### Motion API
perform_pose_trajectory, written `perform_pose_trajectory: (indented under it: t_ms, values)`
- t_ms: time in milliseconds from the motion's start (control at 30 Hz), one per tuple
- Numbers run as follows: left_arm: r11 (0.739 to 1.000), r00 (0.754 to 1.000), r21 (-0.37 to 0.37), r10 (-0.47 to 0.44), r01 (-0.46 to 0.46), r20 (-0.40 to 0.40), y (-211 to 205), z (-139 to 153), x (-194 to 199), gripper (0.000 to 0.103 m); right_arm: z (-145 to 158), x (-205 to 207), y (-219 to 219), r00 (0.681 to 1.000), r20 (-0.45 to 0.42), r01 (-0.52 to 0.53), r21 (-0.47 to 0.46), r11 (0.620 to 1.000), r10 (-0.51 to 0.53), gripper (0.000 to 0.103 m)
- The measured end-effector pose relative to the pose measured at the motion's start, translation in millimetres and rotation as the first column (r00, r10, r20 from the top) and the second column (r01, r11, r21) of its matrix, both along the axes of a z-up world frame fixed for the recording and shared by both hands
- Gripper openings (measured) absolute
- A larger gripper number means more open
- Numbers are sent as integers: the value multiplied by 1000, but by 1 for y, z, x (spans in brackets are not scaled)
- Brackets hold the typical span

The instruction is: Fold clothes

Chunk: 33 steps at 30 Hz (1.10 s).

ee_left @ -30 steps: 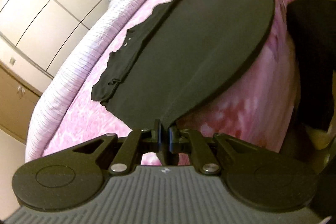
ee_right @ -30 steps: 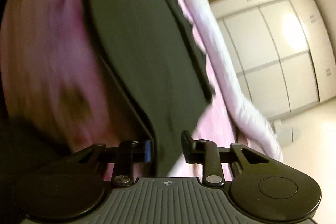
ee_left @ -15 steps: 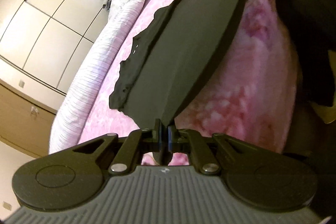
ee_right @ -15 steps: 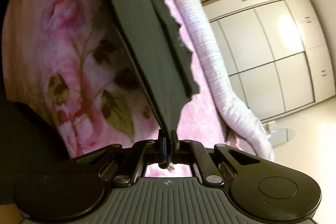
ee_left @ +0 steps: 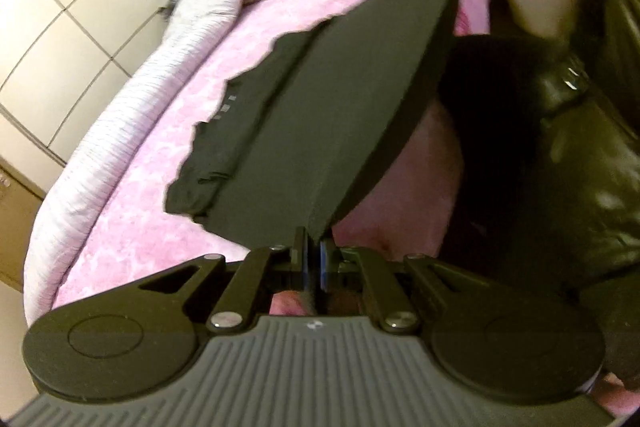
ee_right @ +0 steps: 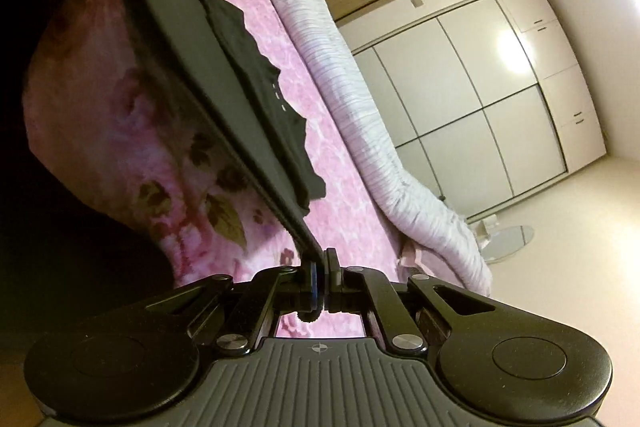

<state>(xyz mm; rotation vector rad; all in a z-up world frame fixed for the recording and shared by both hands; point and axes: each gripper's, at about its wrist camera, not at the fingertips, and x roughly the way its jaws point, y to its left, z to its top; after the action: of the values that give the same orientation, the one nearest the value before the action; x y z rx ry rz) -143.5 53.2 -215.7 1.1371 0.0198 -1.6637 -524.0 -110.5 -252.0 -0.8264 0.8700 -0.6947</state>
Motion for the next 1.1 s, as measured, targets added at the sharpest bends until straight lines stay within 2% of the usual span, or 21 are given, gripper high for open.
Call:
perform_pose_trajectory:
  t_ms: [133, 300, 500, 633, 767, 867, 1100]
  values:
    - [999, 999, -37, 20, -19, 44, -44, 17, 16, 4, 15, 23, -30, 999, -12, -45, -19, 999, 44, 1]
    - [998, 998, -9, 59, -59, -1, -145, 17, 72, 4, 44, 80, -116, 993, -62, -103, -24, 994, 102, 1]
    - [994, 993, 26, 107, -105, -54, -265, 18, 140, 4, 63, 152, -243, 988, -119, -83, 111, 990, 96, 1]
    - [989, 986, 52, 140, -135, -88, -345, 17, 186, 4, 40, 204, -321, 989, -131, -39, 245, 969, 73, 1]
    - [974, 979, 153, 181, -166, -91, -409, -40, 215, 4, -4, 247, -380, 985, -163, 4, 356, 934, 58, 1]
    - [965, 976, 198, 194, -172, -98, -428, -72, 228, 4, -25, 263, -411, 981, -184, 22, 403, 915, 57, 1]
    - [957, 969, 230, 209, -175, -134, -461, -95, 253, 5, -40, 282, -451, 986, -162, 41, 473, 880, 41, 1]
